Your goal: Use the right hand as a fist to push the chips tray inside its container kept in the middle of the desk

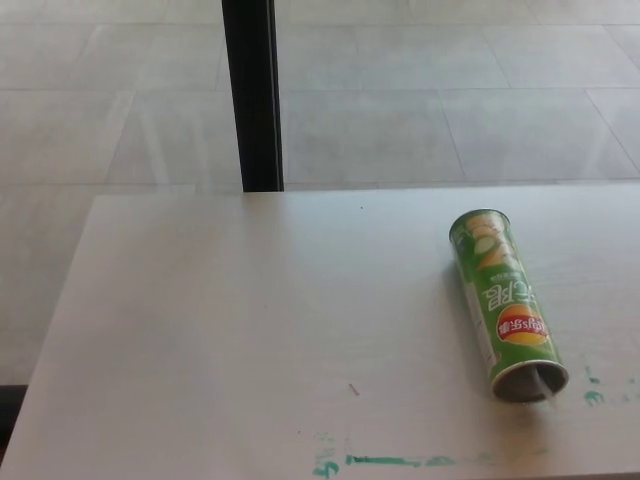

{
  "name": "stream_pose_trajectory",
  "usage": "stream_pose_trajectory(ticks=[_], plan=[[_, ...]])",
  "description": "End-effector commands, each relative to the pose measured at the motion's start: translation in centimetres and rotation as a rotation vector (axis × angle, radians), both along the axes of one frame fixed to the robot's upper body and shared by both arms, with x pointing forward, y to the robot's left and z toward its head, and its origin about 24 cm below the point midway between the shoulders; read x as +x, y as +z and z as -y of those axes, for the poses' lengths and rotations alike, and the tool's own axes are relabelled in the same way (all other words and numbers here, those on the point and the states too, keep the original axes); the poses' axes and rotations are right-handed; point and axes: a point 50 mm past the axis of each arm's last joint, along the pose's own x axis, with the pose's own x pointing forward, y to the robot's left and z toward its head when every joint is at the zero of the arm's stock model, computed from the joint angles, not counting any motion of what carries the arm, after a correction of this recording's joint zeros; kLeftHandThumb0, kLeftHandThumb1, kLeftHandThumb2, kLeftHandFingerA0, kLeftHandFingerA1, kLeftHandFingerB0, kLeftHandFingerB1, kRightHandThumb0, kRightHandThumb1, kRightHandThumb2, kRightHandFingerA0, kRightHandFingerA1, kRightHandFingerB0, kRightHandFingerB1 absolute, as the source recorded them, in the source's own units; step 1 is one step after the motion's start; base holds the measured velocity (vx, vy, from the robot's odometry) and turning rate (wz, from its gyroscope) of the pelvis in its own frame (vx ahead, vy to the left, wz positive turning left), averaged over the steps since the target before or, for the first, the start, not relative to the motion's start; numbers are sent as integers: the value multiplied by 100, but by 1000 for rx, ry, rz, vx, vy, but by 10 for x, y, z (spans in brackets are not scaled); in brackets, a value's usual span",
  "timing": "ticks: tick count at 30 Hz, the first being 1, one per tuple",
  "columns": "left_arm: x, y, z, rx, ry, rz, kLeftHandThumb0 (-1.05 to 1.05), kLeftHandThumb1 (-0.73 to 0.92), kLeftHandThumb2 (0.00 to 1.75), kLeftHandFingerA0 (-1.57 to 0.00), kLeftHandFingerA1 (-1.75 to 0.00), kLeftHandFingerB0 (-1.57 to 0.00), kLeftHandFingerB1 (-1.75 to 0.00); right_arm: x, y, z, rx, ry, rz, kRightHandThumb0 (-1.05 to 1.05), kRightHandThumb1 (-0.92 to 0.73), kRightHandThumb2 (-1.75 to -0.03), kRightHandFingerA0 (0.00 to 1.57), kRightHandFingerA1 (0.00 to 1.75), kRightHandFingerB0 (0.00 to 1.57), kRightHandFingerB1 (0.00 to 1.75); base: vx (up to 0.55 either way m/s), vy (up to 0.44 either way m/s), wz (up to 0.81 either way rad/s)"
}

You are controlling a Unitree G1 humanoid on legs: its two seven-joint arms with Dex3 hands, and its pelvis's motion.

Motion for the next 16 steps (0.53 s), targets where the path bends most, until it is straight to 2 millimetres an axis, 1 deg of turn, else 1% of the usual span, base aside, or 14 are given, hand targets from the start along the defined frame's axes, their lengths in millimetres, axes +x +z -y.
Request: stream_pose_trajectory(ticks=[1, 2, 3, 4, 5, 6, 7, 8, 9, 13, 14, 16], plan=[[3, 4, -4, 18, 22, 27, -63, 77, 62, -51, -55, -41, -44, -56, -98, 41, 570, -632, 478, -48, -69, -61, 87, 106, 49, 58, 0, 0, 0], [3, 4, -4, 18, 22, 27, -63, 77, 62, -51, -55, -41, -44, -56, -99, 41, 570, -632, 479, -48, -69, -61, 87, 106, 49, 58, 0, 0, 0], [3, 4, -4, 19, 22, 28, -64, 77, 63, -52, -57, -41, -44, -59, -104, 40, 619, -670, 482, -46, -67, -61, 85, 124, 51, 57, 0, 0, 0], [3, 4, -4, 27, 0, 10, -65, 79, 63, -51, -53, -39, -42, -62, -113, 40, 733, -709, 502, -41, -68, -60, 77, 118, 47, 56, 0, 0, 0], [3, 4, -4, 30, -10, 2, -65, 79, 63, -51, -53, -39, -42, -63, -116, 40, 773, -718, 512, -41, -68, -60, 77, 118, 47, 56, 0, 0, 0], [3, 4, -4, 28, -10, 5, -65, 79, 63, -50, -52, -40, -42, -63, -120, 40, 790, -725, 494, -42, -69, -60, 76, 100, 48, 58, 0, 0, 0], [2, 5, -4, 20, 3, 24, -64, 78, 63, -49, -53, -37, -43, -65, -124, 39, 816, -731, 497, -42, -69, -60, 78, 99, 51, 61, 0, 0, 0], [2, 5, -4, 23, 7, 21, -64, 77, 63, -49, -52, -38, -43, -66, -127, 38, 844, -737, 505, -41, -55, -97, 78, 93, 52, 70, 0, 0, 0], [1, 4, -4, 37, 1, 5, -66, 77, 63, -53, -52, -43, -43, -66, -132, 34, 851, -738, 483, -46, -69, -60, 72, 102, 52, 65, 0, 0, 0], [0, 5, -5, 36, 5, 4, -67, 77, 62, -53, -52, -43, -42, -67, -135, 31, 856, -741, 491, -45, -68, -60, 73, 103, 53, 64, 0, 0, 0], [1, 4, -4, 25, 17, 10, -67, 61, 97, -45, -61, -33, -54, -65, -139, 28, 864, -732, 470, -48, -69, -60, 67, 101, 52, 64, 0, 0, 0], [1, 5, -4, 28, 5, 3, -67, 61, 97, -45, -61, -33, -54, -65, -141, 27, 875, -729, 450, -48, -69, -60, 67, 101, 52, 64, 0, 0, 0]])
